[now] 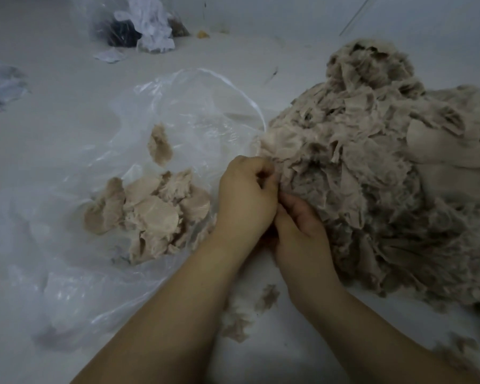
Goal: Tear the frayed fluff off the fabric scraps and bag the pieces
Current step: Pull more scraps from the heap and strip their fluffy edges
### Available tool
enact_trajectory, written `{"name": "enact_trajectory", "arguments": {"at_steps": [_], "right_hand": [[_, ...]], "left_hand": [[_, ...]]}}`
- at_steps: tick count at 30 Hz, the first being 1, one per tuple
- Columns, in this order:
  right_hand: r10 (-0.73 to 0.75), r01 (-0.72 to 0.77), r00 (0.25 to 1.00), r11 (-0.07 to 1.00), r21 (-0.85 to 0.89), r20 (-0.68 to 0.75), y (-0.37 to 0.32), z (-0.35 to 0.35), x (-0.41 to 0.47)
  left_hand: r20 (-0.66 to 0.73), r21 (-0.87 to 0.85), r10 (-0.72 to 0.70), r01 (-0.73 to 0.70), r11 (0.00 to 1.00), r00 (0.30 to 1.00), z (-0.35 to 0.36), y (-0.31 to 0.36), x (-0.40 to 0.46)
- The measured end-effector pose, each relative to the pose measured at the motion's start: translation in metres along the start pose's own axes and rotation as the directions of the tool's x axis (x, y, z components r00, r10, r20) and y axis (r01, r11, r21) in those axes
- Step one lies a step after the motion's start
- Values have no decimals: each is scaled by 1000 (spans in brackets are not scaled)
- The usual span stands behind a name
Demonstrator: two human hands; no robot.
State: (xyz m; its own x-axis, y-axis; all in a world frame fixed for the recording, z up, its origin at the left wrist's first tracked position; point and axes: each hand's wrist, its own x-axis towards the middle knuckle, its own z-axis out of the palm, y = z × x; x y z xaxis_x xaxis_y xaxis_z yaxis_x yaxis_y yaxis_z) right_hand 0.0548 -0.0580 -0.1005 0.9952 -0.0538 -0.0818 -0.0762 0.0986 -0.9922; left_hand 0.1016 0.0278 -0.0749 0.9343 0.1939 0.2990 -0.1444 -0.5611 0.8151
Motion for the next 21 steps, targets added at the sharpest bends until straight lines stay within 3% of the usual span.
{"name": "enact_trajectory", "arguments": {"at_steps": [5, 11, 15, 18, 21], "right_hand": [[-25, 24, 999, 999, -29, -46, 0, -1, 4], [118, -119, 991, 993, -9, -56, -5, -9, 5], [152, -152, 988, 988, -4, -26, -11, -12, 4], [110, -112, 994, 989, -92, -25, -13, -15, 5], [77, -86, 996, 971, -225, -49, -17, -17, 8]], "left_hand": [[-30, -97, 9, -12, 995, 999, -4, 2, -2], [-62, -224, 60, -72, 972, 996, -7, 1, -19], [11, -320, 110, -101, 942, 994, -10, 2, -22], [70, -381, 78, -45, 924, 994, -10, -2, -22], [140, -505, -47, 113, 856, 989, -11, -2, -23]]}}
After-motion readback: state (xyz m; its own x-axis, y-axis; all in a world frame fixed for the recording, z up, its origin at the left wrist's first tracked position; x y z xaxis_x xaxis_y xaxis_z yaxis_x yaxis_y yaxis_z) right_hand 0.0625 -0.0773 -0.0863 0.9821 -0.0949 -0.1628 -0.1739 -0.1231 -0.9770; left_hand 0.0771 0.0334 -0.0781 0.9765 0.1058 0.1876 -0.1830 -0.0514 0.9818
